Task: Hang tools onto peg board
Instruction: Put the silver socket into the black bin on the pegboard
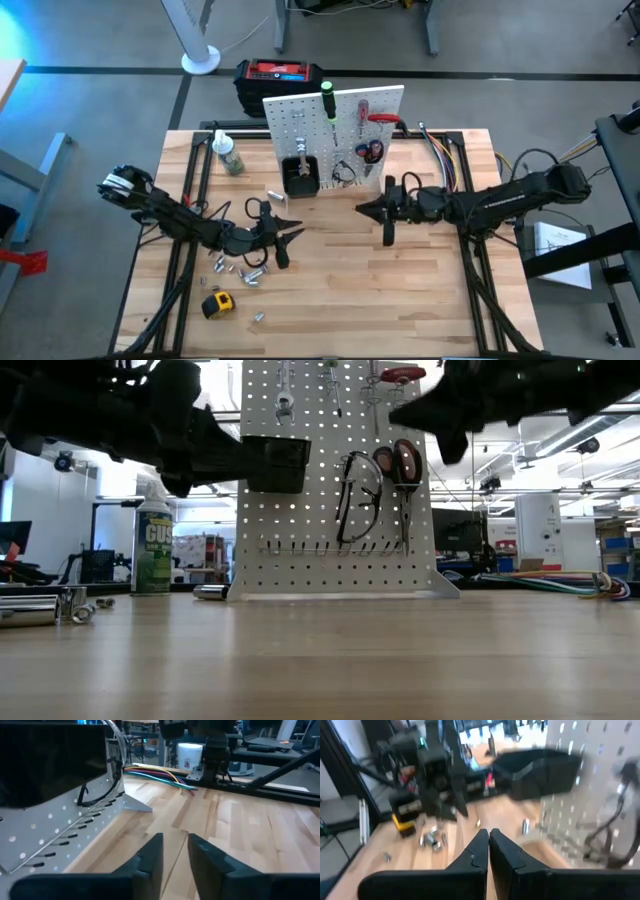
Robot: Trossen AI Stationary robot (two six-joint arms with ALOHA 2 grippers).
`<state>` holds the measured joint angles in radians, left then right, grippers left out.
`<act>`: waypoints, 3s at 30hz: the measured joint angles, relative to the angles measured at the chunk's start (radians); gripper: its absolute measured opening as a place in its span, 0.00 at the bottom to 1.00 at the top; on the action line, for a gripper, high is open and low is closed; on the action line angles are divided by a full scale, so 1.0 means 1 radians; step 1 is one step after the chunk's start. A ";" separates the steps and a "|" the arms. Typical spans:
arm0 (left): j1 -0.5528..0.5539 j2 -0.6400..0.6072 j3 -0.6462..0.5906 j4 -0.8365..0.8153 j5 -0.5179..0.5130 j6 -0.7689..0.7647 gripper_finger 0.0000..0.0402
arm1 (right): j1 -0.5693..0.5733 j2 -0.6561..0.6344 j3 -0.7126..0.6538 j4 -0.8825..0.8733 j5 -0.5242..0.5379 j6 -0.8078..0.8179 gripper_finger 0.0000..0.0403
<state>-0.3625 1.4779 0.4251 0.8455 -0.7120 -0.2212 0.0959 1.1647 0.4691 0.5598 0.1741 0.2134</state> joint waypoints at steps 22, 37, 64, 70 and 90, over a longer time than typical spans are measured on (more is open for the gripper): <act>-0.048 -0.277 -0.146 -0.265 -0.070 -0.292 0.00 | 0.140 0.211 -0.005 0.078 0.005 -0.120 0.00; -0.060 -0.283 -0.044 -0.909 0.397 -0.595 0.00 | 0.149 0.348 0.081 0.009 -0.372 -0.247 0.00; 0.520 -0.377 0.014 -1.084 0.420 0.276 0.40 | 0.146 0.318 0.093 -0.248 -0.146 -0.162 0.00; 0.642 -0.383 -0.035 -0.965 0.457 0.394 0.39 | 0.146 0.321 0.093 -0.251 -0.146 -0.171 0.00; 0.817 -0.093 -0.026 -0.766 0.734 0.522 0.39 | 0.146 0.317 0.097 -0.272 -0.146 -0.209 0.00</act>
<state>0.4550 1.3853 0.3988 0.0792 0.0215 0.3010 0.2417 1.4815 0.5659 0.2881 0.0280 0.0046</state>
